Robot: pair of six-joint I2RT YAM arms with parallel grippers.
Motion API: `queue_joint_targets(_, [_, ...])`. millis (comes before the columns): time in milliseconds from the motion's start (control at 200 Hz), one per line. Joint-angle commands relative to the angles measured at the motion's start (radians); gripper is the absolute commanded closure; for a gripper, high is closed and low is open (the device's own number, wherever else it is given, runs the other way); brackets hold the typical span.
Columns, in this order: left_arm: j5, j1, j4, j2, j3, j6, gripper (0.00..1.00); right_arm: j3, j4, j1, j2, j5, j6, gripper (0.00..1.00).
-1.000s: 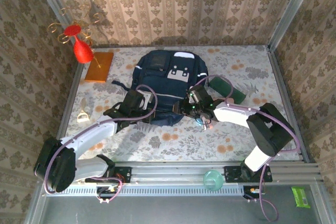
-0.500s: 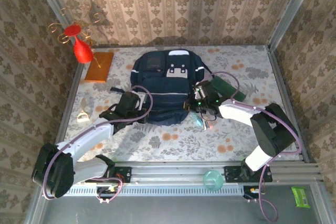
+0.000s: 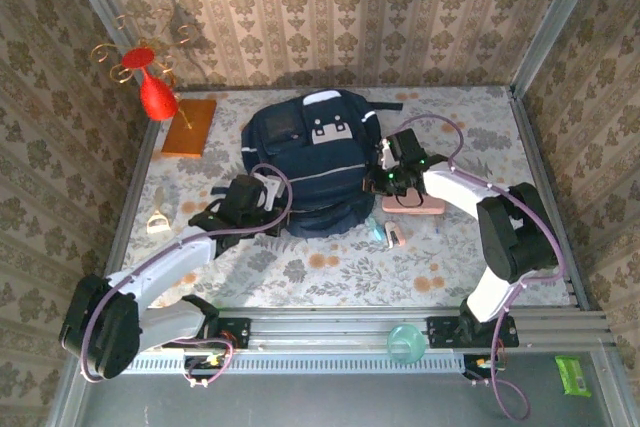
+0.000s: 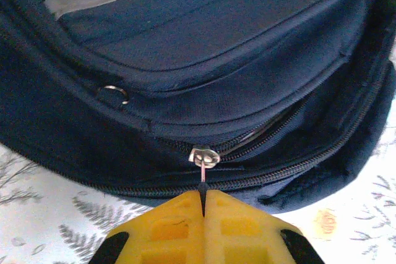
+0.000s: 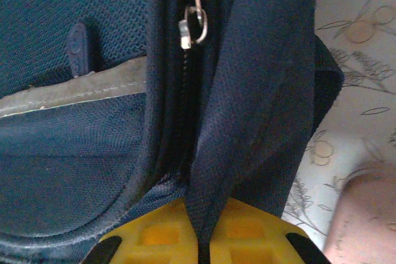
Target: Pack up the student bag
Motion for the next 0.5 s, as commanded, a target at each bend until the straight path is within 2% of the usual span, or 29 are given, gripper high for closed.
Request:
queue_joint_targets(0, [0.055,-0.015,0.018,-0.025,-0.008,-0.035,1.0,0.051,-0.012,-0.028,-0.002,0.08,-0.026,0.8])
queue_joint_targets(205, [0.017,-0.042,0.043,0.024,0.015,-0.055,1.0,-0.056,-0.012,0.006,-0.133,0.067,0.02,0.52])
queue_joint_targets(315, [0.007,-0.053,0.047,0.044,0.024,-0.049,1.0,-0.17,0.035,0.068,-0.236,0.094,0.096,0.42])
queue_joint_targets(405, [0.001,-0.056,0.043,0.055,0.029,-0.041,1.0,-0.221,0.057,0.14,-0.284,0.135,0.141,0.28])
queue_joint_targets(495, [0.0,-0.059,0.041,0.061,0.034,-0.038,1.0,-0.232,0.086,0.195,-0.282,0.168,0.176,0.25])
